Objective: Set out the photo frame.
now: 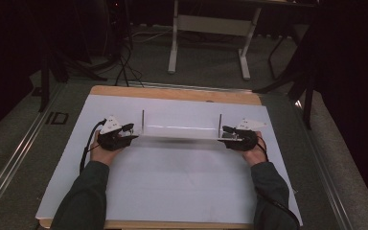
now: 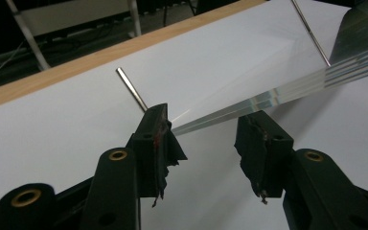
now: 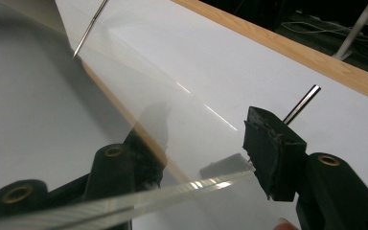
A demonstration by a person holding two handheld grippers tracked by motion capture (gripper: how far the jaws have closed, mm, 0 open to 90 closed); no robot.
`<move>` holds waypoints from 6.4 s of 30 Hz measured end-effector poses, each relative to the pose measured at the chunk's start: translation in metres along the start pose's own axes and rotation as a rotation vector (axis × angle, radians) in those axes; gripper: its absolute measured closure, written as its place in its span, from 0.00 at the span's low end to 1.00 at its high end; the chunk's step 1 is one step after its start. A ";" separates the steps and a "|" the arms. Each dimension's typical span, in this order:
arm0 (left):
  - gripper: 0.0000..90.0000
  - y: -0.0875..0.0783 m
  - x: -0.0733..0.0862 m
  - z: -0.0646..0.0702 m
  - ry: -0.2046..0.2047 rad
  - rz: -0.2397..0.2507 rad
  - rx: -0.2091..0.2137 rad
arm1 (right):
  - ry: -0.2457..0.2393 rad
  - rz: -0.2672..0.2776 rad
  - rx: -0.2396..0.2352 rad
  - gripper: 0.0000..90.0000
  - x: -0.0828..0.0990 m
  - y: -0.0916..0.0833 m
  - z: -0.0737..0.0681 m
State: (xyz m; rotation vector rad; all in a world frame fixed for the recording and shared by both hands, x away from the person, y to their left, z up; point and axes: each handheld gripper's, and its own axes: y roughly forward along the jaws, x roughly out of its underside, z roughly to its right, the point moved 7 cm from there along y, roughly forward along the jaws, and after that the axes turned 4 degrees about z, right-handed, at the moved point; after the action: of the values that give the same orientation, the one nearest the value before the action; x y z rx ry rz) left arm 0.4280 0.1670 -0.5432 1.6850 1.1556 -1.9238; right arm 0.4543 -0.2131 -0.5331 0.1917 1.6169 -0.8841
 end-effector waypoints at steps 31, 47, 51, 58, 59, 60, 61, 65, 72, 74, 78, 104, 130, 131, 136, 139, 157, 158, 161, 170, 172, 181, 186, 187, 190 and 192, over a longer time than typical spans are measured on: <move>0.59 0.009 -0.011 -0.002 -0.048 0.044 0.002 | 0.065 0.011 -0.031 0.52 -0.007 0.002 0.006; 0.55 0.011 -0.014 -0.003 -0.029 0.047 -0.009 | 0.088 0.013 -0.022 0.50 -0.008 0.003 0.009; 0.55 0.011 -0.015 -0.003 -0.013 0.039 -0.004 | 0.089 0.013 -0.019 0.50 -0.008 0.003 0.009; 0.55 0.013 -0.017 -0.005 -0.012 0.039 -0.003 | 0.099 0.008 -0.011 0.47 -0.009 0.004 0.010; 0.55 0.013 -0.017 -0.005 -0.013 0.041 -0.002 | 0.098 0.008 -0.009 0.47 -0.010 0.004 0.010; 0.55 0.013 -0.017 -0.005 -0.014 0.043 -0.004 | 0.100 0.006 -0.007 0.46 -0.010 0.004 0.010; 0.55 0.014 -0.017 -0.005 -0.013 0.043 -0.005 | 0.099 0.004 -0.006 0.46 -0.010 0.004 0.010; 0.56 0.015 -0.019 -0.006 -0.019 0.045 0.000 | 0.094 0.003 0.001 0.44 -0.010 0.004 0.011; 0.56 0.019 -0.021 -0.006 -0.019 0.045 0.007 | 0.085 0.006 0.007 0.43 -0.011 0.005 0.011; 0.56 0.019 -0.021 -0.004 -0.013 0.041 0.012 | 0.103 0.009 0.019 0.41 -0.010 0.005 0.014; 0.56 0.021 -0.021 -0.005 -0.032 0.055 0.009 | 0.112 0.033 0.036 0.41 -0.009 0.005 0.017; 0.60 0.039 -0.047 -0.022 -0.098 0.060 -0.081 | 0.135 0.169 0.126 0.54 -0.032 0.012 0.030; 0.63 0.027 -0.051 -0.002 -0.147 0.044 -0.101 | 0.173 0.162 0.126 0.60 -0.031 -0.006 0.022; 0.63 0.025 -0.050 0.000 -0.147 0.041 -0.102 | 0.171 0.162 0.123 0.60 -0.030 -0.007 0.021; 0.63 0.014 -0.048 0.009 -0.157 0.042 -0.109 | 0.173 0.170 0.108 0.60 -0.030 -0.012 0.014; 0.63 0.006 -0.044 0.014 -0.171 0.042 -0.118 | 0.165 0.163 0.099 0.60 -0.030 -0.013 0.010; 0.63 0.002 -0.041 0.017 -0.179 0.040 -0.114 | 0.152 0.157 0.093 0.60 -0.026 -0.018 0.002; 0.63 0.002 -0.041 0.019 -0.178 0.036 -0.112 | 0.150 0.156 0.095 0.60 -0.026 -0.019 0.002; 0.63 0.003 -0.042 0.022 -0.178 0.033 -0.105 | 0.152 0.159 0.096 0.60 -0.026 -0.022 0.003; 0.63 0.005 -0.041 0.022 -0.178 0.044 -0.096 | 0.161 0.170 0.094 0.60 -0.024 -0.023 0.005; 0.62 0.005 -0.041 0.021 -0.188 0.046 -0.093 | 0.162 0.174 0.094 0.60 -0.023 -0.022 0.005; 0.53 0.002 -0.038 0.019 -0.181 0.037 -0.105 | 0.142 0.154 0.112 0.53 -0.021 -0.025 0.008; 0.52 -0.003 -0.038 0.018 -0.189 0.045 -0.105 | 0.153 0.145 0.105 0.50 -0.017 -0.029 0.011; 0.52 -0.007 -0.037 0.017 -0.190 0.046 -0.105 | 0.151 0.146 0.104 0.49 -0.017 -0.030 0.011; 0.52 -0.012 -0.037 0.015 -0.197 0.048 -0.113 | 0.139 0.141 0.105 0.47 -0.018 -0.033 0.011; 0.52 -0.020 -0.037 0.012 -0.204 0.057 -0.118 | 0.133 0.140 0.104 0.47 -0.019 -0.035 0.010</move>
State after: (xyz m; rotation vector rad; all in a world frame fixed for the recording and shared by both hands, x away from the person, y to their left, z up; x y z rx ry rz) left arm 0.4151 0.1609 -0.5019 1.4092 1.1069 -1.9021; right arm 0.4471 -0.2371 -0.5013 0.4397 1.6592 -0.8625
